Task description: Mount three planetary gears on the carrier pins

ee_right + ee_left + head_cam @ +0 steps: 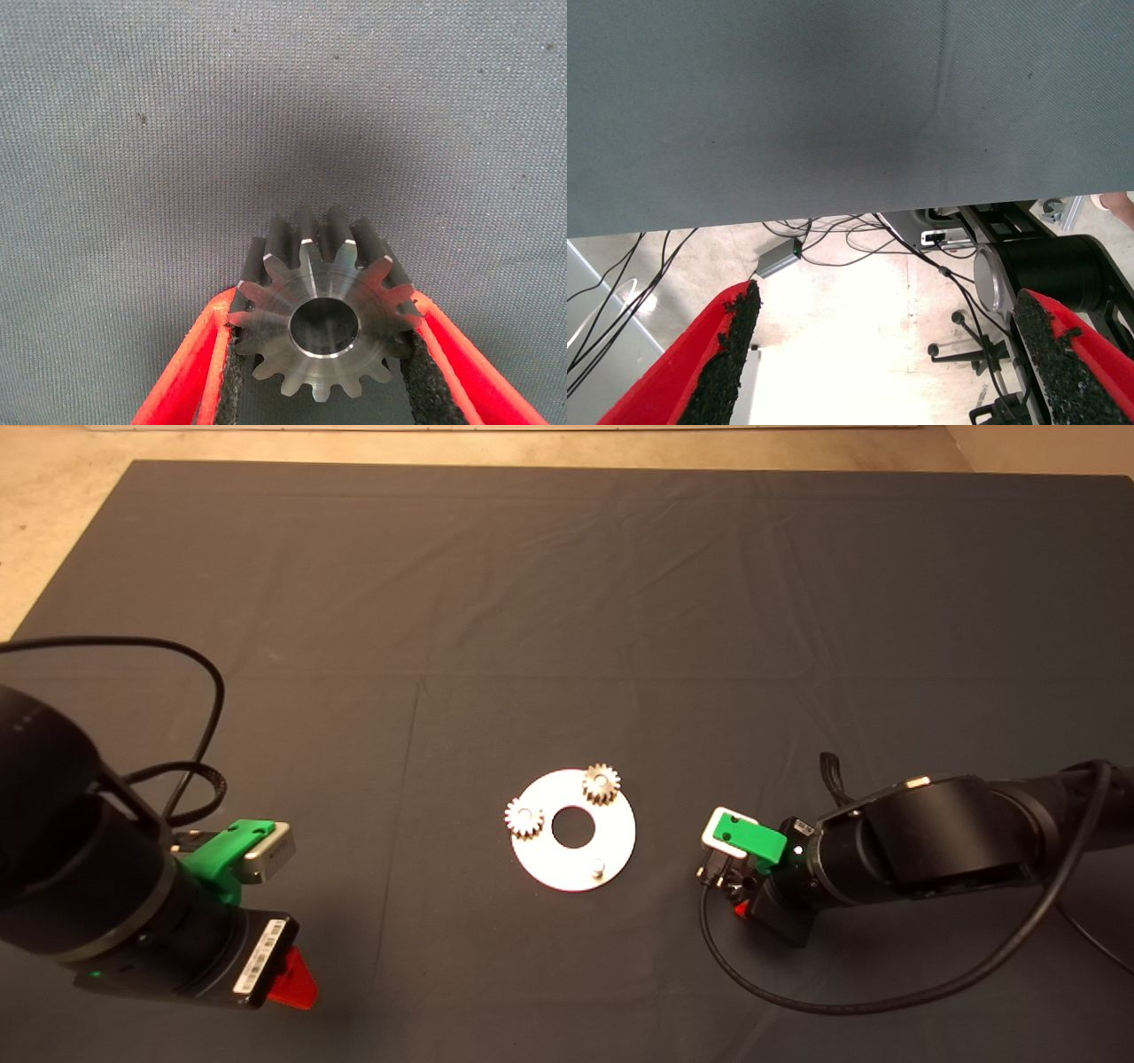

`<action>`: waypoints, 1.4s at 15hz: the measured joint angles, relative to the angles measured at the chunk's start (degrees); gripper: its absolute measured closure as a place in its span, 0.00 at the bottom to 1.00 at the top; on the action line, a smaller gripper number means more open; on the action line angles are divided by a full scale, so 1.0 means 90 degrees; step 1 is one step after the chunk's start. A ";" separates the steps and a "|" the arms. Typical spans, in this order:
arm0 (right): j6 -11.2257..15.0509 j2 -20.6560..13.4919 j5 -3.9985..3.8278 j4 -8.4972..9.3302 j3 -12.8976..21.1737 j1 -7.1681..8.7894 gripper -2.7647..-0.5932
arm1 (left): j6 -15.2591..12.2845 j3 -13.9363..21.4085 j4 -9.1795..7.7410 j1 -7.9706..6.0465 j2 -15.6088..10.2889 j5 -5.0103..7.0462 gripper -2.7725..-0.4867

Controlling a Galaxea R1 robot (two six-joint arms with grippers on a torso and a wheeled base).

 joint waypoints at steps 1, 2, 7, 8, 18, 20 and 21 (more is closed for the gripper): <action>0.0018 0.0000 -0.0001 0.0000 0.0005 0.0000 0.78 | 0.0000 0.0000 0.0000 0.0000 0.0000 0.0000 0.32; 0.0060 0.0011 0.0005 -0.0008 0.0027 -0.0005 0.78 | 0.0000 0.0000 0.0000 0.0000 0.0000 0.0000 0.32; 0.0487 0.0099 0.0041 -0.0018 0.0465 -0.0020 0.80 | 0.0000 0.0000 0.0000 0.0000 -0.0003 0.0000 0.32; 0.0590 0.0141 0.0029 -0.0018 0.0508 -0.0008 0.80 | 0.0000 0.0000 0.0000 0.0000 0.0000 0.0000 0.32; 0.1051 0.1456 0.0039 -0.0015 0.0457 0.0160 0.80 | 0.0000 -0.0001 0.0000 0.0000 0.0000 0.0000 0.32; 0.1051 0.1714 0.0019 -0.0015 0.0176 0.0185 0.80 | 0.0000 -0.0001 0.0000 0.0000 -0.0003 0.0001 0.32; 0.1048 0.1819 0.0027 -0.0015 0.0046 0.0228 0.80 | 0.0000 -0.0001 0.0000 0.0000 0.0000 0.0000 0.32</action>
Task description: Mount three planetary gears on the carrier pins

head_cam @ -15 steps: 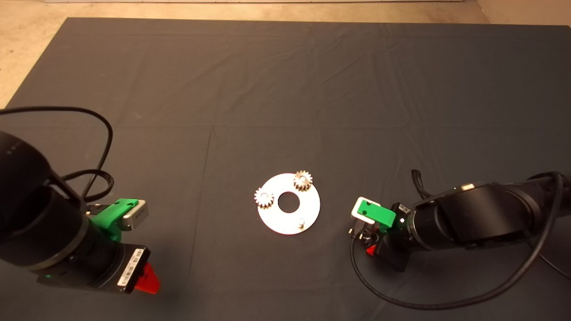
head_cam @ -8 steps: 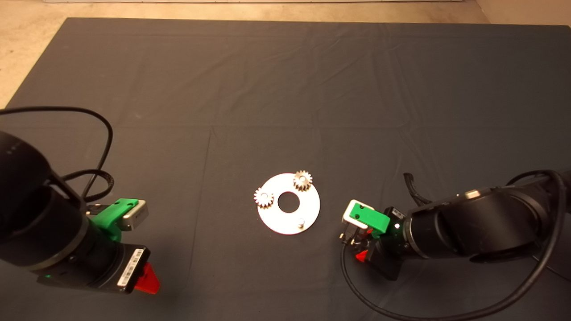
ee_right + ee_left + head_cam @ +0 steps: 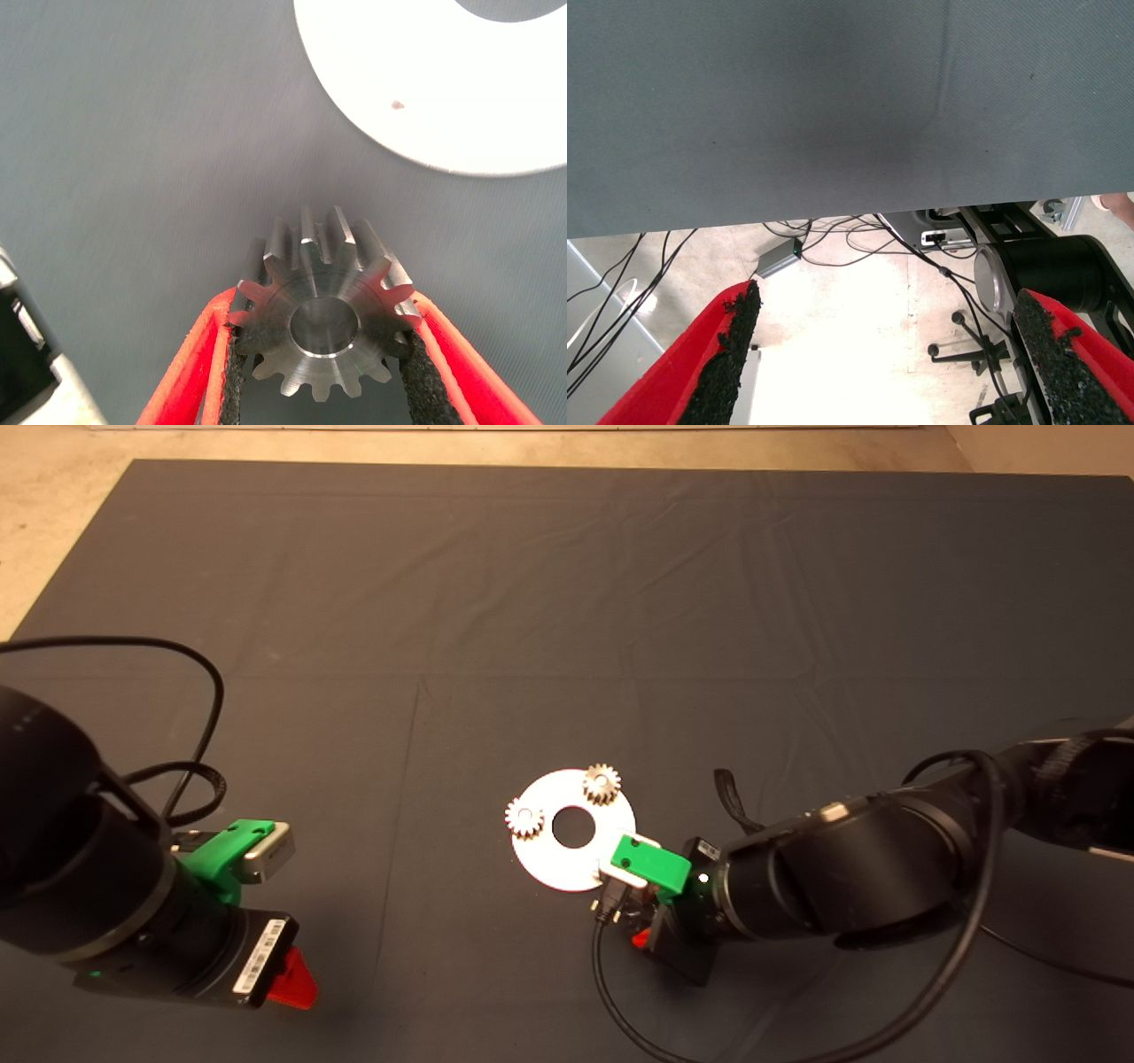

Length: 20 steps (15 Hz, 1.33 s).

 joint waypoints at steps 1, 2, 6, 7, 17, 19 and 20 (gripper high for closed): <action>0.0000 0.0083 0.0000 0.0000 -0.0137 0.0050 0.80 | 0.0003 0.0000 0.0000 0.0000 -0.0003 0.0000 0.32; 0.0000 0.0136 0.0001 0.0004 -0.0257 0.0107 0.80 | 0.0003 0.0000 0.0000 0.0000 -0.0003 0.0000 0.32; 0.0000 0.0294 -0.0009 0.0150 -0.0764 0.0400 0.80 | 0.0003 0.0000 0.0000 0.0000 -0.0003 0.0000 0.32; 0.0000 0.0344 -0.0011 0.0238 -0.0873 0.0529 0.80 | 0.0003 0.0000 0.0000 0.0000 -0.0004 -0.0001 0.32; -0.0007 0.0660 -0.0005 0.1220 -0.1373 0.0936 0.80 | 0.0003 0.0000 0.0000 0.0000 -0.0022 0.0000 0.32; -0.0033 0.0738 0.0001 0.1273 -0.1436 0.0940 0.80 | 0.0003 0.0000 0.0000 0.0000 -0.0022 0.0000 0.32; -0.0058 0.0779 0.0001 0.1321 -0.1470 0.0940 0.80 | 0.0005 0.0000 0.0000 0.0000 -0.0022 0.0000 0.32</action>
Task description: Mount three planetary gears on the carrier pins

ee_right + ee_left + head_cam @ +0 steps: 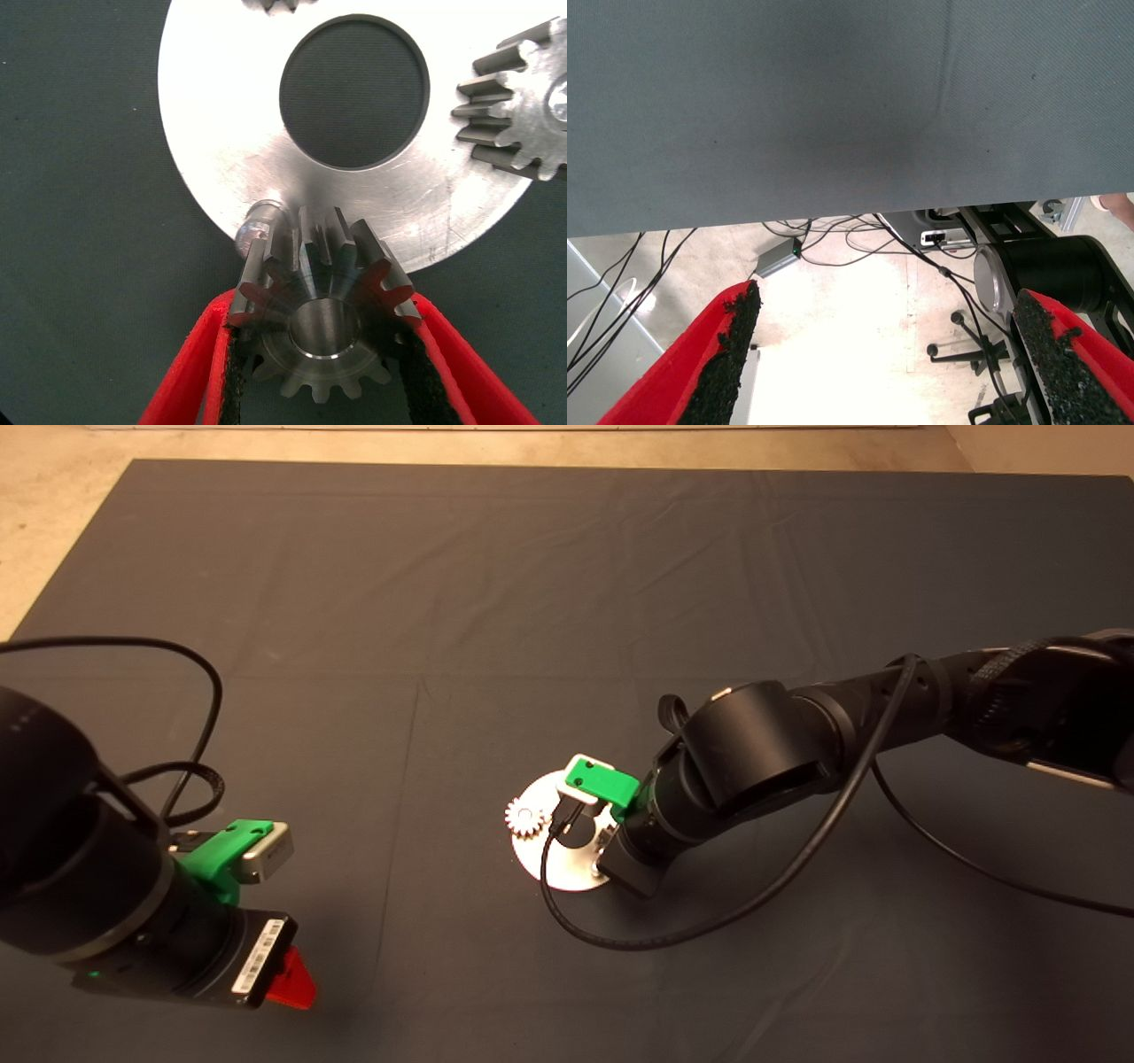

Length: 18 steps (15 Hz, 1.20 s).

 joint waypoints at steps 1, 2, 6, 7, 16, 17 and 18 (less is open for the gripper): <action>-0.0027 0.0026 0.0003 0.0020 -0.0025 0.0000 0.80 | 0.0000 0.0000 0.0000 0.0000 -0.0003 0.0000 0.32; -0.0057 0.0058 0.0002 0.0041 -0.0070 0.0000 0.80 | 0.0000 0.0000 0.0000 0.0000 -0.0003 0.0000 0.32; -0.0114 0.0150 0.0000 0.0057 -0.0148 -0.0003 0.80 | 0.0000 0.0000 0.0000 0.0000 -0.0016 0.0000 0.32; -0.0116 0.0168 0.0003 0.0058 -0.0154 -0.0003 0.80 | 0.0000 0.0000 0.0000 0.0000 -0.0016 0.0000 0.32; -0.0478 0.0202 0.0005 0.0058 -0.0228 -0.0004 0.80 | 0.0000 0.0000 0.0000 0.0000 -0.0016 0.0000 0.32; -0.0542 0.0202 0.0000 0.0058 -0.0230 -0.0004 0.80 | 0.0000 0.0000 0.0000 0.0000 -0.0016 0.0000 0.32; -0.0620 0.0205 0.0003 0.0058 -0.0230 -0.0004 0.80 | 0.0000 0.0000 0.0000 0.0000 -0.0016 0.0000 0.32</action>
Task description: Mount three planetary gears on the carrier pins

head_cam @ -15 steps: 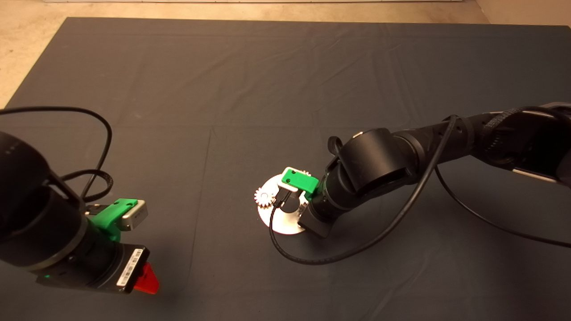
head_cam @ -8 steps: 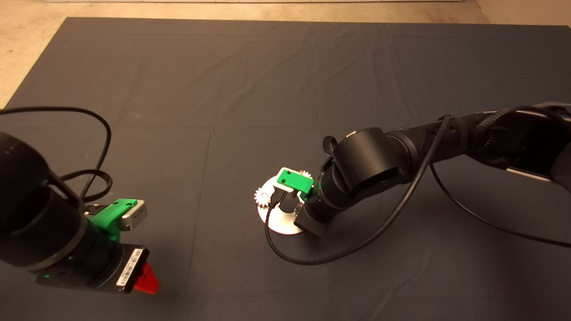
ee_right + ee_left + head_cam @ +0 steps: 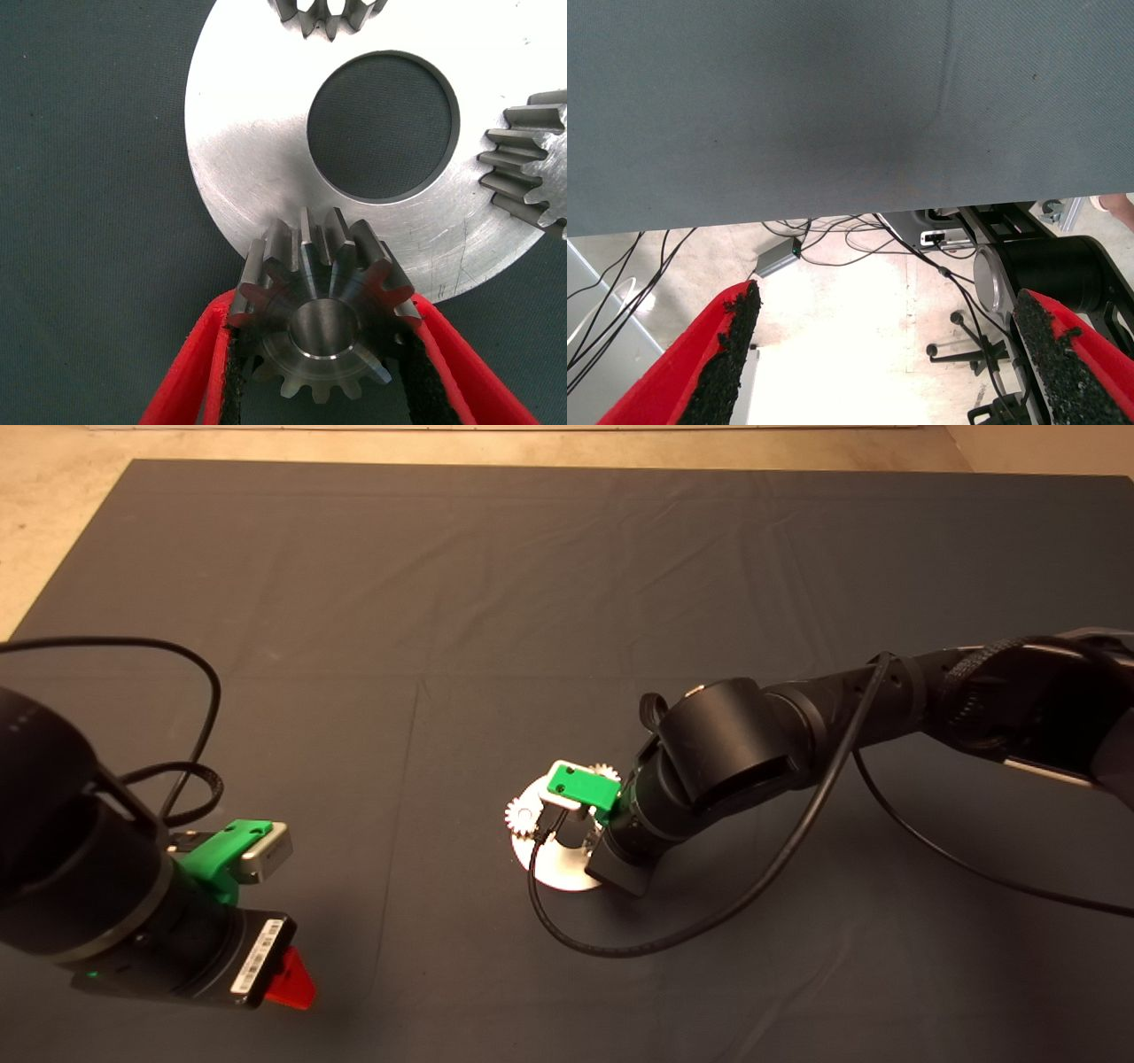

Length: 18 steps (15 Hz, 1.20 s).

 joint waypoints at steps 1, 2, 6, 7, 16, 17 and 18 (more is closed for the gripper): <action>-0.0119 0.0000 0.0000 0.0000 0.0000 0.0000 0.80 | 0.0000 0.0000 0.0000 0.0000 0.0000 0.0000 0.32; -0.0197 0.0000 0.0000 0.0000 0.0000 -0.0003 0.80 | 0.0000 0.0000 0.0000 0.0000 0.0000 0.0000 0.32; -0.0647 0.0019 -0.0003 -0.0001 0.0000 -0.0037 0.80 | 0.0000 0.0000 0.0000 0.0000 0.0000 0.0000 0.32; -0.0729 0.0046 0.0000 0.0000 0.0000 -0.0037 0.80 | 0.0000 0.0000 0.0000 0.0000 0.0000 0.0000 0.32; -0.1168 0.0189 0.0005 -0.0001 0.0000 -0.0141 0.80 | 0.0003 0.0001 -0.0003 0.0000 -0.0003 0.0000 0.32; -0.1178 0.0190 0.0005 -0.0004 0.0000 -0.0141 0.80 | 0.0003 0.0001 -0.0003 0.0000 -0.0003 0.0000 0.32; -0.1197 0.0189 0.0001 -0.0004 0.0000 -0.0141 0.80 | 0.0003 0.0001 -0.0003 0.0000 -0.0003 0.0000 0.32</action>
